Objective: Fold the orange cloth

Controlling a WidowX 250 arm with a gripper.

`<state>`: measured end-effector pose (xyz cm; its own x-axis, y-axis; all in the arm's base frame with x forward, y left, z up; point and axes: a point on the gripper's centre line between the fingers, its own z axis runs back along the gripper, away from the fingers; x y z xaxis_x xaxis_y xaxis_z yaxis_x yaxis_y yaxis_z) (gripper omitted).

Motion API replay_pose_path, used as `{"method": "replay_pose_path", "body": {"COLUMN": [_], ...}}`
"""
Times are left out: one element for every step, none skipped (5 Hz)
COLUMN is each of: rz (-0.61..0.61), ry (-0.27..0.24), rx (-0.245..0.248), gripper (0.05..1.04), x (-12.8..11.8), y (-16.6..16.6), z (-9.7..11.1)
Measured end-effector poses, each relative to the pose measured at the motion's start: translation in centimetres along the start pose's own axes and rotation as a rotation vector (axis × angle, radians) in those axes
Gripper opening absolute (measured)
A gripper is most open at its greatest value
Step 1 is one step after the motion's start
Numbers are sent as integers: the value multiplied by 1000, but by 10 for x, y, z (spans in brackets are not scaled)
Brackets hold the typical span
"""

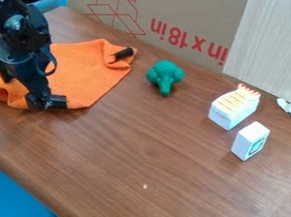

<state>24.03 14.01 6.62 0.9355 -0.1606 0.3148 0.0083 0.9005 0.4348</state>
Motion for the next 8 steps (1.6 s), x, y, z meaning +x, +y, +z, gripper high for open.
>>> {"method": "replay_pose_path", "body": {"rz": [-5,12,14,18,12,15,73,158], "ry": [5,2,-2,-17,-53,-111,-132,-143], "rx": [12,22,21,6,-25,-105,-158,-213], "gripper": [977,687,405,165,63,49,49,49], "x": [2,6,6,6,6,4,8,24], "y": [0,1,1,5,9,11,20,41], "z": [-5,-8,-8,-2,14,40,55,57]}}
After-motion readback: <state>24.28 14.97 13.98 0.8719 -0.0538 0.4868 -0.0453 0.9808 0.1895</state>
